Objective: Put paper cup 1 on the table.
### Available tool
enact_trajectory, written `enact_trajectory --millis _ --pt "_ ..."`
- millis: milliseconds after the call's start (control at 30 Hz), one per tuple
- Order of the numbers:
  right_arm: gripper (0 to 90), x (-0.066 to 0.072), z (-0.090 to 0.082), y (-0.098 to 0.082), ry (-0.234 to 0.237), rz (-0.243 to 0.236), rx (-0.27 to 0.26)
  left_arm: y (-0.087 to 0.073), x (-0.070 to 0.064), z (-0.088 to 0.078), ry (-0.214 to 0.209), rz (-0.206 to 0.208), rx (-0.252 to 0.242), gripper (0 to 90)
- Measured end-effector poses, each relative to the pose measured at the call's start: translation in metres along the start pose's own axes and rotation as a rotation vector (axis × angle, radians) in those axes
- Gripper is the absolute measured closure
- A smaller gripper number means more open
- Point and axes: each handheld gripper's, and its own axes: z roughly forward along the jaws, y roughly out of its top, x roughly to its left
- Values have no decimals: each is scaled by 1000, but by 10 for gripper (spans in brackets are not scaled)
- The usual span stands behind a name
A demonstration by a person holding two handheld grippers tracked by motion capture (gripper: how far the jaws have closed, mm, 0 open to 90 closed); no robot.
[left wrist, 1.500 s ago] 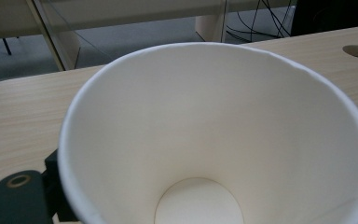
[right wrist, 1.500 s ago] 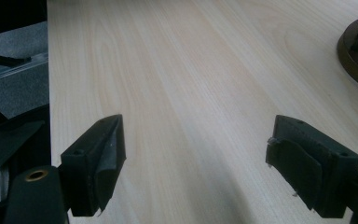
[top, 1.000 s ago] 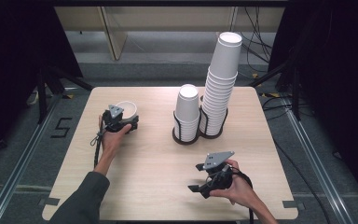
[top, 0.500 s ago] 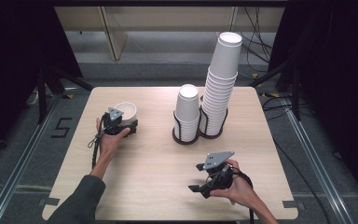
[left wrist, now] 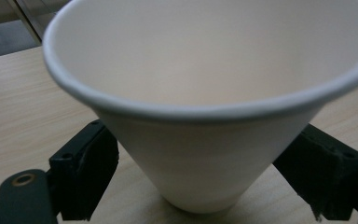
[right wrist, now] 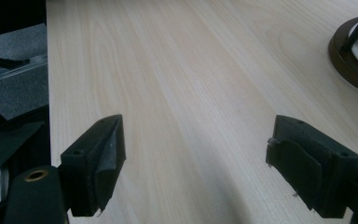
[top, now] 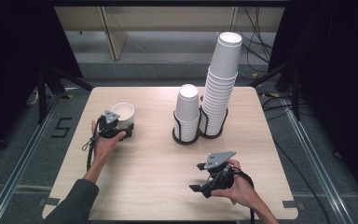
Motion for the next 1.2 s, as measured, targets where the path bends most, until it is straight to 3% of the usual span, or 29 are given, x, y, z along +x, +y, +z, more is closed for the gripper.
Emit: enact_trajectory --millis 167,200,433,500,633,800,1033,1133,1200 --pt "193 0 -1 0 3 8 1 -3 -1 -7 3 -11 0 144" --pt "193 2 -2 -1 1 31 7 -4 0 -9 2 -10 8 144" --pt "193 -1 -2 -1 0 -5 -8 -8 0 -29 15 -52 0 145" --pt "193 0 -2 -1 -1 8 -3 -9 1 -34 20 -70 -3 144" --pt "193 0 -3 -1 -1 11 -4 -12 0 -44 18 -59 -14 145" --pt "193 -1 -3 -2 -7 22 -8 -14 -8 -61 3 -68 -46 145" --pt "194 -1 -4 -2 -19 18 -14 -10 -26 -89 -59 -71 -103 145" --pt "194 -1 -5 -2 -14 29 -17 -11 -37 -103 -80 -50 -125 145" --pt "194 -2 -6 -2 -20 41 -13 -14 -42 -110 -106 -62 -132 145"
